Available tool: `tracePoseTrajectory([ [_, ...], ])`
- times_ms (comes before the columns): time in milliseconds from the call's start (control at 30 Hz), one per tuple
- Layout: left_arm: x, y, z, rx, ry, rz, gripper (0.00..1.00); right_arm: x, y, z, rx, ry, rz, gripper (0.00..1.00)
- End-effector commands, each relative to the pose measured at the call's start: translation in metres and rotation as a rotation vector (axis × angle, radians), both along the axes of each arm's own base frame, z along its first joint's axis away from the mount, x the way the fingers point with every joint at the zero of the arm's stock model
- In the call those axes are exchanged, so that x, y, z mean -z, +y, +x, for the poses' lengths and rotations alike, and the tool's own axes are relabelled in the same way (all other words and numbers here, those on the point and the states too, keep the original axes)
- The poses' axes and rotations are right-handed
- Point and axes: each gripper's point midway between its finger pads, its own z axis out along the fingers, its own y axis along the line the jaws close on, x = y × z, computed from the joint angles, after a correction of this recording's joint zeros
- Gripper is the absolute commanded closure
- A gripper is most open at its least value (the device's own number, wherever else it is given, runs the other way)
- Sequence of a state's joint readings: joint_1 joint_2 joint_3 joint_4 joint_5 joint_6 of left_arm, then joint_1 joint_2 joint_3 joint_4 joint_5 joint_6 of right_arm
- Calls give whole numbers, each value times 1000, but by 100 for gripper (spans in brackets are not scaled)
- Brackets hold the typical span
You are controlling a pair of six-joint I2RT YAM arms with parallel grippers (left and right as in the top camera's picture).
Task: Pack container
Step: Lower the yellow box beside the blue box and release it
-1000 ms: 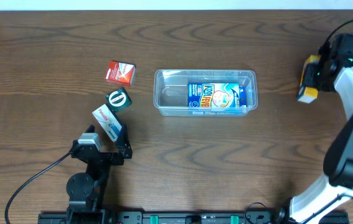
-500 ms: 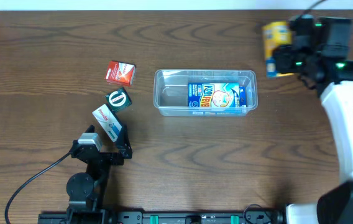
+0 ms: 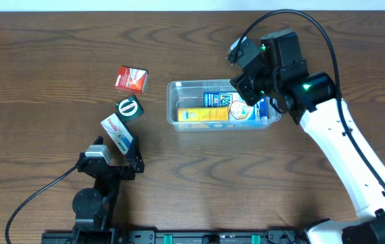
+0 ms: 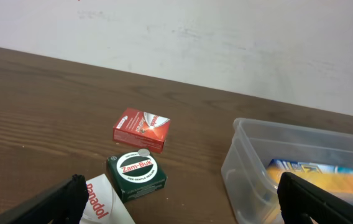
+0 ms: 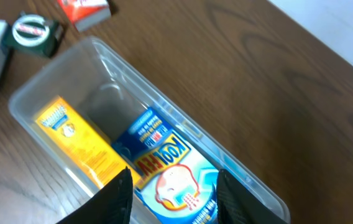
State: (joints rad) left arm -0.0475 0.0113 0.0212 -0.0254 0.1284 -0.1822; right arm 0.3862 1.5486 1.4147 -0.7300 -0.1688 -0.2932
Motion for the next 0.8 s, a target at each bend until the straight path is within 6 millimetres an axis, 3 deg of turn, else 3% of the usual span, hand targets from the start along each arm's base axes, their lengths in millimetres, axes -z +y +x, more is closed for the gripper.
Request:
tracePoseTrajectory([
  [0, 16, -2, -1, 17, 48, 9, 2, 0, -3, 7, 4, -20, -50, 60],
  [333, 16, -2, -1, 17, 48, 9, 2, 3, -2, 3, 2, 1, -48, 59],
  [567, 16, -2, -1, 17, 48, 9, 2, 9, 10, -13, -21, 94, 29, 59],
  [767, 16, -2, -1, 17, 48, 9, 2, 36, 27, -30, -30, 223, 25, 52],
])
